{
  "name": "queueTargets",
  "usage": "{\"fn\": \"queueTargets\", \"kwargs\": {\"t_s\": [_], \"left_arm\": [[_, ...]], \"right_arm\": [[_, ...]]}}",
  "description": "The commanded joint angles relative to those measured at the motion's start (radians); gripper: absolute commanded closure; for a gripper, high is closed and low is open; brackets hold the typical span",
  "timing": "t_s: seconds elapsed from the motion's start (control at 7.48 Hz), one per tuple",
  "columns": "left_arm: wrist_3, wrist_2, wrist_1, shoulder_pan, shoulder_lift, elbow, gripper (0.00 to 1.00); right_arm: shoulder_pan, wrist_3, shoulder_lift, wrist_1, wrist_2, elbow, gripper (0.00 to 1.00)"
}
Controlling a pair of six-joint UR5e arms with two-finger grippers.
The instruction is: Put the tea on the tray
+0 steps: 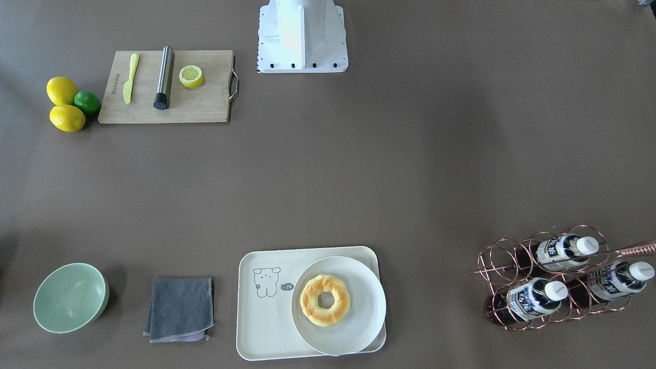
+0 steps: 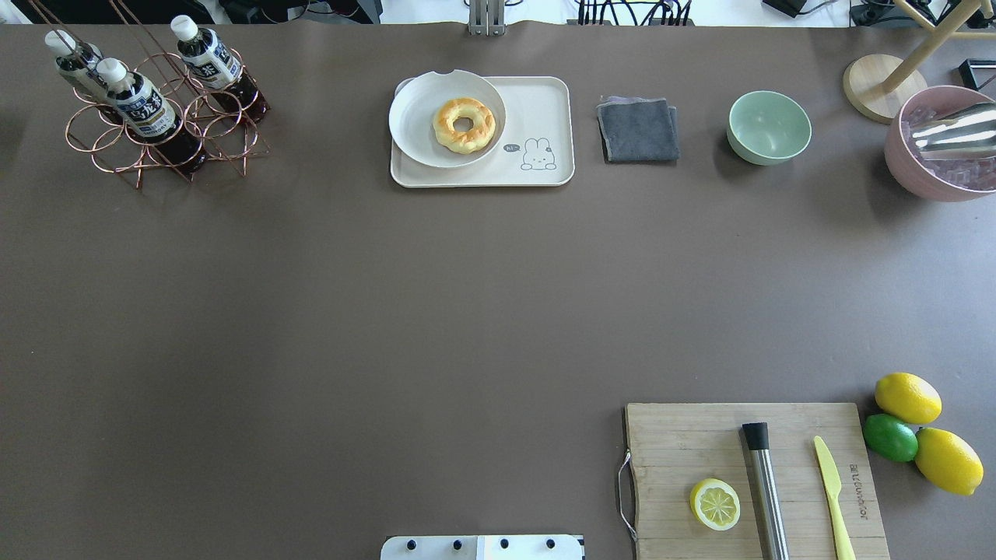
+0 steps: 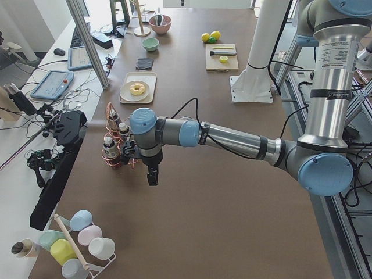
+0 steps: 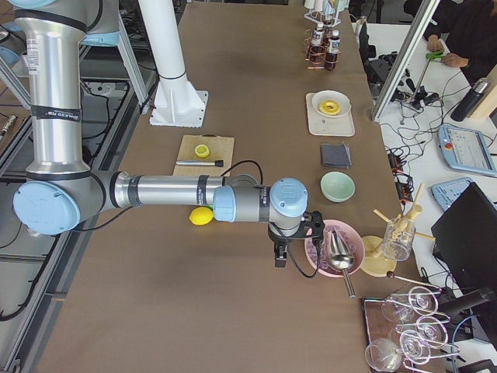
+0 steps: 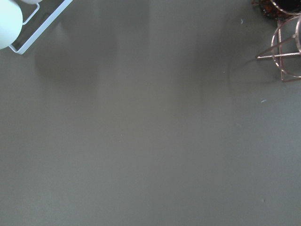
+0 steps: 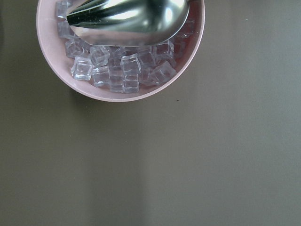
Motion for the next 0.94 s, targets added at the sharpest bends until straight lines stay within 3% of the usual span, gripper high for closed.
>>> {"fn": "queueTargets", "kwargs": {"t_s": [0.0,0.53,0.67,0.8], "left_arm": [[-0.002,-0.002,0.0,0.01,-0.059,-0.019,0.02],[-0.018,0.011,-0.038,0.079,-0.122,-0.1,0.02],[-0.132,0.011,-0.058,0.079,-0.125,-0.118,0.02],[-0.15,0.011,-0.218,0.09,-0.069,-0.167,0.02]], "right_arm": [[0.0,0.0,-0.005,0.001,0.0,0.001,0.0],[0.001,0.0,-0.015,0.001,0.001,0.001,0.0],[0.001,0.0,-0.019,0.001,0.006,0.001,0.0],[0.001,0.0,-0.021,0.001,0.006,0.0,0.0]]}}
